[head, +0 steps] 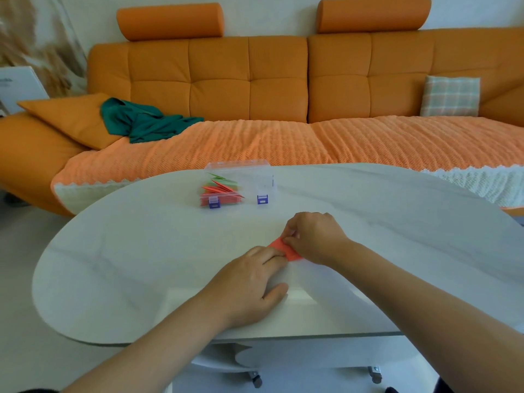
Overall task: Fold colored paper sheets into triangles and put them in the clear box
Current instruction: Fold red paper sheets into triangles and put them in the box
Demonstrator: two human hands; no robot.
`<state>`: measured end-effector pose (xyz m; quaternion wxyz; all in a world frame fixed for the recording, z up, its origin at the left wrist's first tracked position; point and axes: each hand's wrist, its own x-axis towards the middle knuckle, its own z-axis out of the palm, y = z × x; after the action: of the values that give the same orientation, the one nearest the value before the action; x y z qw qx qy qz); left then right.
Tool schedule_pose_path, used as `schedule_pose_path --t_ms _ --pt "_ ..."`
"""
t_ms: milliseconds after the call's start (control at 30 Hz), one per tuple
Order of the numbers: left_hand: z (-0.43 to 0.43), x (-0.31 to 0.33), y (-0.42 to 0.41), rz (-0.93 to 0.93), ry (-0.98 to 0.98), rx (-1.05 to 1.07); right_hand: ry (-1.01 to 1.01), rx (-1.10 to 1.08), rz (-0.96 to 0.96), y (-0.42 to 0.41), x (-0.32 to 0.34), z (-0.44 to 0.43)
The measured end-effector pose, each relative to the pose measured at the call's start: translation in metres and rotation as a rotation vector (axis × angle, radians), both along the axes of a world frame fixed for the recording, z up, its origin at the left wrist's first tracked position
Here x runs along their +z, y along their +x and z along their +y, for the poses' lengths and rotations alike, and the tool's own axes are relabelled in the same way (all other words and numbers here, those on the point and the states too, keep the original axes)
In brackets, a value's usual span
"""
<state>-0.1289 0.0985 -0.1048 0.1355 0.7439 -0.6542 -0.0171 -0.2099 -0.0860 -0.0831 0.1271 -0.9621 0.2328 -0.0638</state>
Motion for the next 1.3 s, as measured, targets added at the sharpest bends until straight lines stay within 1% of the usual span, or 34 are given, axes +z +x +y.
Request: schedule_pose_path --t_ms 133,167,267,333,433,500,567,867,1067,1300 --pt "0.000 0.000 0.000 0.002 0.017 -0.015 -0.239 0.086 -0.012 -0.008 -0.010 0.005" --pt "-0.001 -0.001 0.001 -0.005 0.025 -0.014 -0.263 0.115 -0.030 -0.011 -0.012 0.006" --pt "-0.002 -0.002 0.000 -0.002 0.025 -0.010 -0.244 0.176 -0.133 -0.023 -0.014 0.008" --pt "-0.002 -0.003 -0.001 -0.016 0.027 -0.003 -0.290 0.198 -0.197 -0.031 -0.015 0.008" --pt "-0.003 -0.001 -0.002 -0.028 0.019 0.008 -0.347 0.228 -0.174 -0.044 -0.016 0.012" --pt "-0.002 -0.001 -0.003 -0.024 0.026 0.010 -0.327 0.220 -0.153 -0.052 -0.018 0.017" --pt "-0.002 -0.001 -0.003 -0.020 0.028 0.010 -0.319 0.213 -0.174 -0.058 -0.022 0.022" --pt "0.004 0.001 -0.003 -0.041 -0.053 0.033 -0.332 0.185 -0.201 -0.063 -0.032 0.030" --pt "0.021 0.007 0.005 -0.068 -0.029 0.106 -0.322 0.153 -0.185 -0.061 -0.030 0.028" --pt "0.034 0.004 0.008 -0.023 -0.062 0.209 -0.309 0.154 -0.164 -0.055 -0.030 0.034"
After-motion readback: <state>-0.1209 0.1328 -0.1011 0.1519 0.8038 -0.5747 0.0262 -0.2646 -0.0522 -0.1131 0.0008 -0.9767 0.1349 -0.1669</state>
